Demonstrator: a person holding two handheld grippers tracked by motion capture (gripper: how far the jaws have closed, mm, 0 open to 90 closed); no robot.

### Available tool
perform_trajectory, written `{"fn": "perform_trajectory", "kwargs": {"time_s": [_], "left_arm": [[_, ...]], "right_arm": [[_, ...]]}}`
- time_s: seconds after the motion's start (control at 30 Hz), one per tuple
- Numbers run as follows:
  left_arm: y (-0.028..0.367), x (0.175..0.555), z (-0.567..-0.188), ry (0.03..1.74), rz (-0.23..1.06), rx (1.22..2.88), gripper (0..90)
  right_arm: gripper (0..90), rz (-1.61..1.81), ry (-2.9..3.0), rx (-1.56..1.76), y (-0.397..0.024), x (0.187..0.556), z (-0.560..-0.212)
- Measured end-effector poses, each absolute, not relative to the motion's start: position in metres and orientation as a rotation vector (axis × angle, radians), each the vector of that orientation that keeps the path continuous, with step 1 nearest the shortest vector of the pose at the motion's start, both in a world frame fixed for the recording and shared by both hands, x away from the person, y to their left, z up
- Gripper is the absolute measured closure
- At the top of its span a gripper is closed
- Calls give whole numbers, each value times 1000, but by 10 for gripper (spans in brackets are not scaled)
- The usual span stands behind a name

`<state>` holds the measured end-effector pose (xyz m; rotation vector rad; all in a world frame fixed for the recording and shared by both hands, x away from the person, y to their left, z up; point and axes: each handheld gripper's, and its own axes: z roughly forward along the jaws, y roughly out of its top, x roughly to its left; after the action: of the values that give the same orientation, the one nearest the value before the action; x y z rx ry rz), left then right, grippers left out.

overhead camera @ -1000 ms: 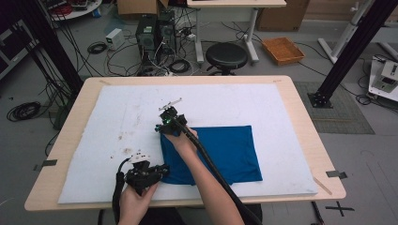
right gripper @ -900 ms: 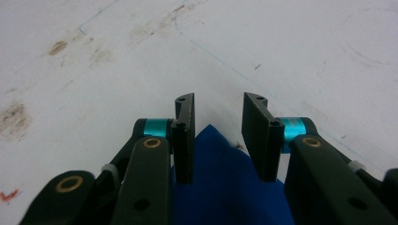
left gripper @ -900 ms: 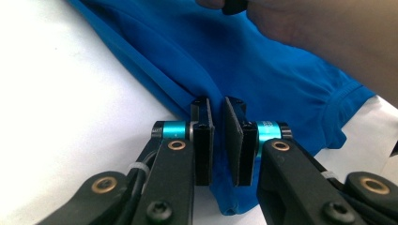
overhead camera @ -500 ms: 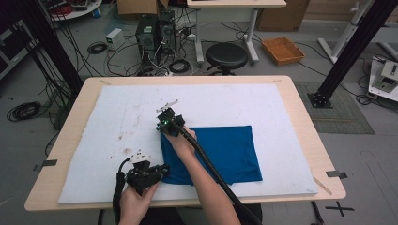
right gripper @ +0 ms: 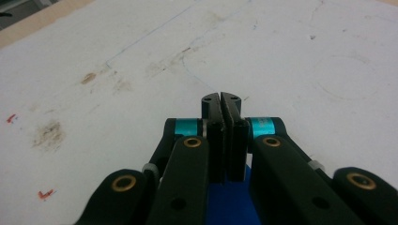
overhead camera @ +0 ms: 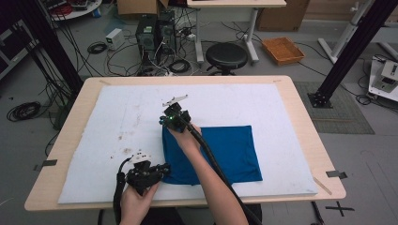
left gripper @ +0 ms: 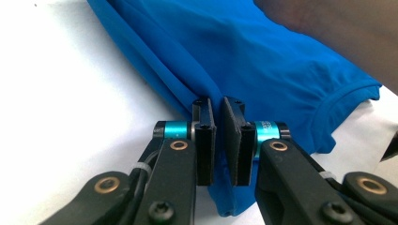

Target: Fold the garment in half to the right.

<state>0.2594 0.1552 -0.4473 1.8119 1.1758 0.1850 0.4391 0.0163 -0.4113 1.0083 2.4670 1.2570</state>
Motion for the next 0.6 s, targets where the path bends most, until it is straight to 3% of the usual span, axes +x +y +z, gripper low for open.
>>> {"fn": "perform_trajectory", "kwargs": {"time_s": [0.6], "left_arm": [[121, 258, -413, 1044, 180, 1809, 830]], "right_arm": [[891, 1340, 2425, 975, -31, 435, -380]]}}
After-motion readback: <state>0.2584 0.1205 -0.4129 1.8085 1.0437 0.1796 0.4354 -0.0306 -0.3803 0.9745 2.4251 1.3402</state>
